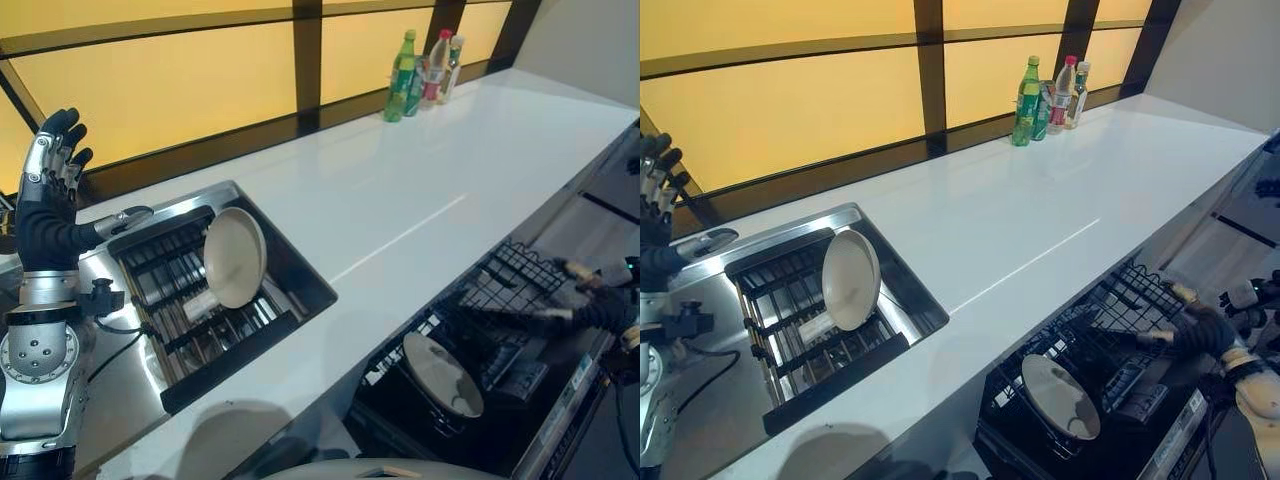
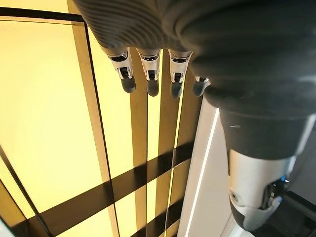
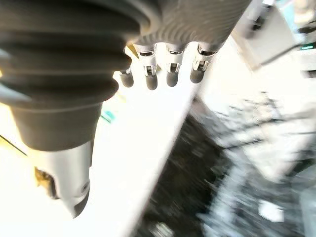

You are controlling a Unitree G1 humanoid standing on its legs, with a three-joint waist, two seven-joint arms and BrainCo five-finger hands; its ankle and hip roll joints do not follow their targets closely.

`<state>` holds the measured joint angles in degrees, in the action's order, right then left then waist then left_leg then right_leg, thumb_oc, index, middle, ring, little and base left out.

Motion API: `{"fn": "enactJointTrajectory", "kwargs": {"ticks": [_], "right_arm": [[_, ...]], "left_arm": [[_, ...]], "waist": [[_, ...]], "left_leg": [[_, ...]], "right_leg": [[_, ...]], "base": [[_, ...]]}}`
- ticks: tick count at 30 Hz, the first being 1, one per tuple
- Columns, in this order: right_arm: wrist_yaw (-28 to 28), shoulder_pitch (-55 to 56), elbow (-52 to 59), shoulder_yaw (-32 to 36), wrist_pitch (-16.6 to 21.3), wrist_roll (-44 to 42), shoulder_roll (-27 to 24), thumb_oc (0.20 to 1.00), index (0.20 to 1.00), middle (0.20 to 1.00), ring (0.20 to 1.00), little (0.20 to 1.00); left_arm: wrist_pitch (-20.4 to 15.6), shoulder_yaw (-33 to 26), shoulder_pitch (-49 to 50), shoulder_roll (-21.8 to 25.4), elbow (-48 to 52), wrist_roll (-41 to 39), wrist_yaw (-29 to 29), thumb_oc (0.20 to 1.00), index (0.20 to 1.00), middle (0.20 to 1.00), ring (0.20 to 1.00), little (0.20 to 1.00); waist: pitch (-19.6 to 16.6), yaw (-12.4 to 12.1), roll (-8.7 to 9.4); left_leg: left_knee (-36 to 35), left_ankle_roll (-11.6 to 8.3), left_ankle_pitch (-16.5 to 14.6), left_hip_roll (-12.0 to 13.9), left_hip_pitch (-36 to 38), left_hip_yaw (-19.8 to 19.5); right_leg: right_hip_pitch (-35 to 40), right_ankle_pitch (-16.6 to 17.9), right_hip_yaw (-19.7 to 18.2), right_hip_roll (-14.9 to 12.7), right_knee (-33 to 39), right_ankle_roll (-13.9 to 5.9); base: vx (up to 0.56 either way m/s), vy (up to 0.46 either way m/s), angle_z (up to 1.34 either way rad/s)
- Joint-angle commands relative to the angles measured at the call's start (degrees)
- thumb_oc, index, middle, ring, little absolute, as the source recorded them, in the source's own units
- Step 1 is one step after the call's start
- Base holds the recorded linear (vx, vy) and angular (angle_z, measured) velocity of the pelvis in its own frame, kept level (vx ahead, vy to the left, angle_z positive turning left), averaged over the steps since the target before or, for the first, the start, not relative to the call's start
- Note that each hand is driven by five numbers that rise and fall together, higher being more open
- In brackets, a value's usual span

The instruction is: Pick up plates and place into dishwasher.

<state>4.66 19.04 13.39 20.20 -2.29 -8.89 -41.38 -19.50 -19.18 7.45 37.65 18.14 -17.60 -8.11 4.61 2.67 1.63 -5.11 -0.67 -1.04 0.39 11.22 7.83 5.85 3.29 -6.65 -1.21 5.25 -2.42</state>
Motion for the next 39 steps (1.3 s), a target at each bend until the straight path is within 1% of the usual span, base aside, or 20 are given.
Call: {"fn": "enactJointTrajectory", "kwargs": {"ticks": [1, 4, 10, 13, 14, 16, 18, 20, 21, 23, 28, 29, 30, 32, 33, 35, 36, 37, 38, 39], "right_arm": [[-6.01, -6.18, 4.71, 0.83, 11.24, -4.43, 1.41, 1.0, 1.0, 1.0, 1.0, 1.0], [-6.73, -8.31, 7.6, -2.04, 15.72, -5.83, 3.73, 1.0, 1.0, 1.0, 1.0, 1.0], [-9.05, -13.05, 9.82, -7.12, 19.83, -6.45, 4.74, 1.0, 1.0, 1.0, 1.0, 1.0], [-10.18, -15.23, 9.94, -9.02, 21.04, -6.21, 4.56, 1.0, 1.0, 1.0, 1.0, 1.0], [-10.96, -16.12, 10.0, -10.03, 21.41, -5.54, 4.53, 1.0, 1.0, 1.0, 1.0, 1.0], [-11.49, -18.0, 10.07, -12.34, 22.16, -5.76, 4.59, 1.0, 1.0, 1.0, 1.0, 1.0], [-11.04, -19.83, 10.31, -14.63, 23.07, -5.99, 4.95, 1.0, 1.0, 1.0, 1.0, 1.0], [-10.85, -20.9, 10.02, -16.16, 24.37, -6.26, 4.59, 1.0, 1.0, 1.0, 1.0, 1.0], [-10.63, -21.23, 9.89, -16.66, 24.96, -7.23, 3.98, 1.0, 1.0, 1.0, 1.0, 1.0], [-10.03, -21.31, 9.55, -16.91, 25.78, -8.45, 2.71, 1.0, 1.0, 1.0, 1.0, 1.0], [-6.03, -22.96, 8.41, -17.77, 25.84, -12.16, 0.32, 1.0, 1.0, 1.0, 1.0, 1.0], [-5.5, -24.29, 7.21, -18.86, 26.28, -12.44, -0.29, 1.0, 1.0, 1.0, 1.0, 1.0], [-5.11, -25.64, 6.21, -20.0, 26.85, -12.73, -0.9, 1.0, 1.0, 1.0, 1.0, 1.0], [-4.01, -27.32, 5.13, -21.12, 27.07, -13.64, -1.26, 1.0, 1.0, 1.0, 1.0, 1.0], [-3.42, -27.91, 4.74, -21.48, 26.92, -13.88, -1.02, 1.0, 1.0, 1.0, 1.0, 1.0], [-2.29, -29.22, 4.15, -22.66, 26.42, -13.42, -0.25, 1.0, 1.0, 1.0, 1.0, 1.0], [-1.68, -29.53, 4.23, -22.88, 26.06, -13.64, -0.06, 1.0, 1.0, 1.0, 1.0, 1.0], [-1.05, -29.68, 4.54, -22.86, 25.5, -14.09, -0.05, 1.0, 1.0, 1.0, 1.0, 1.0], [-1.05, -29.65, 4.54, -22.9, 25.48, -14.1, -0.05, 1.0, 1.0, 1.0, 1.0, 1.0], [-0.42, -29.57, 5.3, -22.8, 24.52, -14.67, -0.58, 1.0, 1.0, 1.0, 1.0, 1.0]], "left_arm": [[-3.55, 1.77, -0.81, 1.12, -4.08, 8.41, -4.77, 1.0, 1.0, 1.0, 1.0, 1.0], [-3.38, 4.24, -2.48, 1.55, -6.17, 18.52, -8.77, 1.0, 1.0, 1.0, 1.0, 1.0], [-2.84, 11.95, -7.27, 7.28, -10.23, 37.91, -13.24, 1.0, 1.0, 1.0, 1.0, 1.0], [-2.82, 15.98, -10.07, 10.76, -11.87, 41.8, -13.27, 1.0, 1.0, 1.0, 1.0, 1.0], [-2.45, 17.53, -11.22, 11.9, -12.27, 43.59, -13.39, 1.0, 1.0, 1.0, 1.0, 1.0], [-2.36, 18.82, -12.08, 13.76, -13.13, 46.16, -13.94, 1.0, 1.0, 1.0, 1.0, 1.0], [-1.75, 18.84, -12.32, 15.4, -13.71, 48.15, -14.05, 1.0, 1.0, 1.0, 1.0, 1.0], [-1.87, 18.76, -12.93, 16.72, -14.56, 49.81, -14.47, 1.0, 1.0, 1.0, 1.0, 1.0], [-1.67, 19.02, -13.17, 17.71, -15.02, 50.79, -15.07, 1.0, 1.0, 1.0, 1.0, 1.0], [-1.89, 19.66, -12.93, 19.1, -16.07, 52.04, -16.47, 1.0, 1.0, 1.0, 1.0, 1.0], [-0.43, 21.27, -11.84, 20.92, -19.47, 60.42, -22.74, 1.0, 1.0, 1.0, 1.0, 1.0], [1.14, 22.97, -12.6, 21.49, -21.07, 62.48, -24.85, 1.0, 1.0, 1.0, 1.0, 1.0], [2.7, 24.59, -13.35, 22.17, -22.4, 63.64, -27.28, 1.0, 1.0, 1.0, 1.0, 1.0], [3.99, 26.17, -14.06, 22.78, -24.01, 63.5, -29.4, 1.0, 1.0, 1.0, 1.0, 1.0], [4.64, 26.39, -13.99, 22.62, -24.33, 63.52, -29.94, 1.0, 1.0, 1.0, 1.0, 1.0], [6.35, 25.75, -12.75, 21.93, -24.1, 64.37, -30.42, 1.0, 1.0, 1.0, 1.0, 1.0], [6.84, 25.33, -11.99, 21.46, -23.9, 64.9, -30.95, 1.0, 1.0, 1.0, 1.0, 1.0], [7.35, 24.91, -11.44, 21.06, -23.56, 65.24, -31.22, 1.0, 1.0, 1.0, 1.0, 1.0], [7.35, 24.89, -11.36, 21.06, -23.54, 65.24, -31.2, 1.0, 1.0, 1.0, 1.0, 1.0], [8.32, 24.78, -11.45, 20.75, -23.57, 65.4, -31.72, 1.0, 1.0, 1.0, 1.0, 1.0]], "waist": [[-2.13, 0.02, -0.69], [-2.57, -0.45, -1.38], [-3.04, -1.64, -1.94], [-2.97, -2.12, -2.13], [-2.86, -2.41, -2.18], [-2.59, -3.57, -2.25], [-2.11, -4.75, -2.12], [-1.82, -5.54, -1.79], [-1.59, -5.75, -1.65], [-1.43, -5.43, -1.53], [-1.6, -4.7, -0.9], [-1.34, -4.38, -0.5], [-0.49, -4.22, -0.2], [0.86, -4.36, -0.36], [1.36, -4.62, -0.62], [1.98, -5.72, -1.52], [1.99, -6.13, -1.84], [1.92, -6.5, -2.32], [1.89, -6.57, -2.24], [2.07, -6.63, -3.03]], "left_leg": [[0.98, 2.02, -2.83, -1.07, -3.1, -4.23], [1.51, 2.05, -3.1, -1.26, -3.38, -4.41], [2.42, 1.87, -2.65, -1.65, -4.37, -4.94], [2.42, 1.9, -2.39, -1.74, -4.55, -5.32], [2.58, 1.93, -2.36, -1.7, -4.63, -5.35], [2.93, 1.9, -2.72, -1.36, -4.22, -4.25], [3.34, 2.05, -2.56, -1.08, -4.24, -2.91], [5.09, 1.74, -2.65, -0.99, -5.33, -2.32], [5.9, 1.56, -2.49, -0.96, -5.99, -2.53], [7.65, 1.13, -2.57, -0.85, -7.03, -3.49], [14.73, -0.73, -4.55, -0.01, -8.81, -2.43], [19.05, -0.87, -5.26, -0.08, -9.98, -1.79], [25.23, -1.09, -4.09, -0.08, -12.08, -1.94], [31.75, -1.15, -2.09, -0.95, -15.77, -4.5], [32.13, -0.92, -1.35, -1.64, -16.93, -6.18], [26.65, -0.65, 0.54, -2.7, -17.19, -10.01], [22.87, -0.8, 1.64, -2.37, -16.61, -11.46], [18.1, -1.24, 4.38, -1.68, -16.53, -13.08], [17.77, -1.25, 3.99, -1.72, -16.01, -13.02], [14.93, -2.12, 7.59, -0.45, -17.2, -14.88]], "right_leg": [[-1.17, -3.15, 2.77, -3.01, -2.66, -4.22], [-1.11, -3.05, 3.37, -3.68, -2.42, -4.56], [-1.36, -2.45, 6.04, -5.02, -2.81, -5.15], [-1.7, -2.86, 7.85, -5.42, -4.12, -5.45], [-2.01, -3.31, 8.86, -5.47, -5.25, -5.53], [-2.5, -4.85, 13.46, -5.6, -9.16, -5.77], [-4.21, -5.02, 17.32, -5.68, -13.9, -6.1], [-4.81, -5.58, 18.58, -5.85, -13.85, -5.53], [-4.99, -5.12, 18.41, -5.81, -13.63, -5.35], [-4.7, -6.01, 16.78, -4.09, -12.27, -3.78], [-2.9, -5.21, 15.65, -3.28, -8.53, -1.77], [-2.8, -5.23, 15.57, -3.58, -8.52, -1.15], [-2.94, -5.42, 15.37, -3.58, -9.07, -0.27], [-3.38, -5.34, 14.29, -3.06, -10.11, 0.65], [-3.49, -5.27, 13.28, -2.6, -10.4, 0.81], [-3.39, -5.8, 10.69, -1.38, -10.57, 0.69], [-3.28, -6.24, 9.72, -1.04, -10.63, 0.63], [-3.49, -6.19, 8.89, -0.58, -10.61, 0.67], [-3.15, -6.65, 8.78, -0.65, -10.58, 0.64], [-3.12, -7.27, 7.57, -0.11, -10.76, 0.89]], "base": [[-0.05, 0.071, -0.04], [-0.04, 0.082, -0.01], [-0.04, 0.068, 0.06], [-0.02, 0.032, 0.14], [-0.04, -0.012, 0.16], [-0.02, -0.055, 0.03], [-0.06, -0.119, -0.32], [-0.05, -0.16, -0.23], [-0.02, -0.209, -0.17], [0.03, -0.222, -0.14], [0.08, -0.156, -0.21], [0.06, -0.124, -0.49], [0.06, -0.118, -0.66], [0.06, -0.042, -0.66], [0.09, 0.041, -0.18], [0.15, 0.157, -0.39], [0.16, 0.229, -1.03], [0.13, 0.143, -0.96], [0.14, 0.226, -0.73], [0.12, 0.179, -0.55]]}}
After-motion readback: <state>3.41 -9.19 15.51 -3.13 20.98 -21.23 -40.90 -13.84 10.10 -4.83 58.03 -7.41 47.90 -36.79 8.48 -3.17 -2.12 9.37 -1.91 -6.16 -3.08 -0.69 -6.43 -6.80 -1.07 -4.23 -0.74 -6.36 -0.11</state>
